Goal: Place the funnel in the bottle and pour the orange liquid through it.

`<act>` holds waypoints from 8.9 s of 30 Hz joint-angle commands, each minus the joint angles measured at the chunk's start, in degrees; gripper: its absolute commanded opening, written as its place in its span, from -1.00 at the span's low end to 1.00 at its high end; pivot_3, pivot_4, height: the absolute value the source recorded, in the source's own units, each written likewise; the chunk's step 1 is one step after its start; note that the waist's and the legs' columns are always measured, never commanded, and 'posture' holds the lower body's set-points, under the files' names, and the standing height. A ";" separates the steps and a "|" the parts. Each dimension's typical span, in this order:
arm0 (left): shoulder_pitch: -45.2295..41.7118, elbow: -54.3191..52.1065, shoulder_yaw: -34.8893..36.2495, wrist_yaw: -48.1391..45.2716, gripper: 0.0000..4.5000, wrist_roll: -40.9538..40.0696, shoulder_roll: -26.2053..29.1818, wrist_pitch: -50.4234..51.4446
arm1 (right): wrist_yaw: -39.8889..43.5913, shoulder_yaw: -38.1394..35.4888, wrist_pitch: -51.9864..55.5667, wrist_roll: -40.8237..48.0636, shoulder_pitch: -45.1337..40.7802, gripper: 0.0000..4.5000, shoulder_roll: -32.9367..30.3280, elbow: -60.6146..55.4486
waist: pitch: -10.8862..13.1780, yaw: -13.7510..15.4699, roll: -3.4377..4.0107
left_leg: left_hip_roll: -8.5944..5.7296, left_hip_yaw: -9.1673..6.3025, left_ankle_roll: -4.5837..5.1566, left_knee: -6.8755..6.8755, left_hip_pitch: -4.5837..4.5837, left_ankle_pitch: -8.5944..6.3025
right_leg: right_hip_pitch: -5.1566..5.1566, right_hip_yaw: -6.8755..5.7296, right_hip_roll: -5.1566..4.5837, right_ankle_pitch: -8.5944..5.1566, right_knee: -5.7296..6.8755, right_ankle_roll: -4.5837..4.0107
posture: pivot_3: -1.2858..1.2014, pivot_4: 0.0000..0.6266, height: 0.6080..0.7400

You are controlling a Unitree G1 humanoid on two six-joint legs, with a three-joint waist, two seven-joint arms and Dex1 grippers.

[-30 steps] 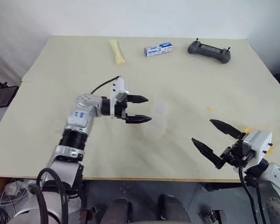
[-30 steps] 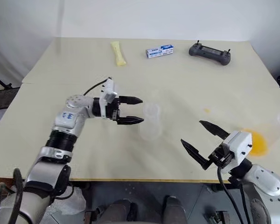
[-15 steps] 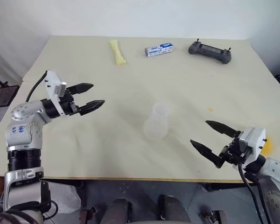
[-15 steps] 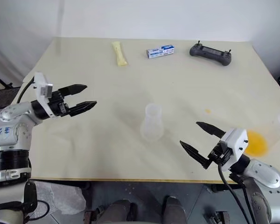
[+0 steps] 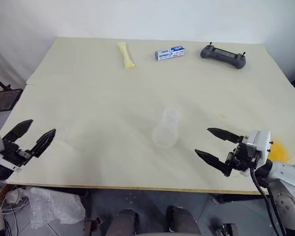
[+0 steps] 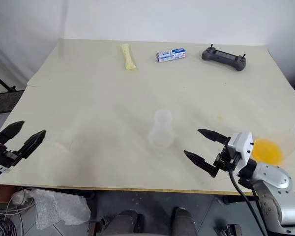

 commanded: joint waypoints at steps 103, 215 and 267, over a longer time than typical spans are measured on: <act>-69.53 32.48 -53.54 -33.67 -0.99 -5.47 20.44 38.83 | -0.92 -0.54 -6.30 -1.85 2.10 1.00 -1.76 -3.28 | 0.06 -0.06 0.08 | -0.05 0.16 -0.01 0.02 -0.06 -0.02 | -0.16 -0.44 0.45 -0.05 0.21 -0.07 | 0.03 -0.52 1.00; -117.67 75.41 -115.17 -50.02 -0.99 -5.80 0.85 11.43 | -6.88 0.52 -12.51 -5.73 5.20 1.00 2.77 -5.09 | 0.23 0.00 -0.09 | -0.20 0.47 0.25 0.26 -0.77 0.12 | -0.99 -0.16 0.35 0.01 0.63 0.04 | 0.03 -0.52 1.00; -123.77 79.03 -127.68 -50.02 -0.99 -9.94 -5.64 8.38 | -10.24 1.12 -13.05 -7.88 9.93 1.00 5.00 -8.29 | 0.23 0.14 -0.09 | -0.22 0.61 0.31 0.34 -0.78 0.13 | -1.05 0.02 0.35 0.01 0.71 0.05 | 0.03 -0.52 1.00</act>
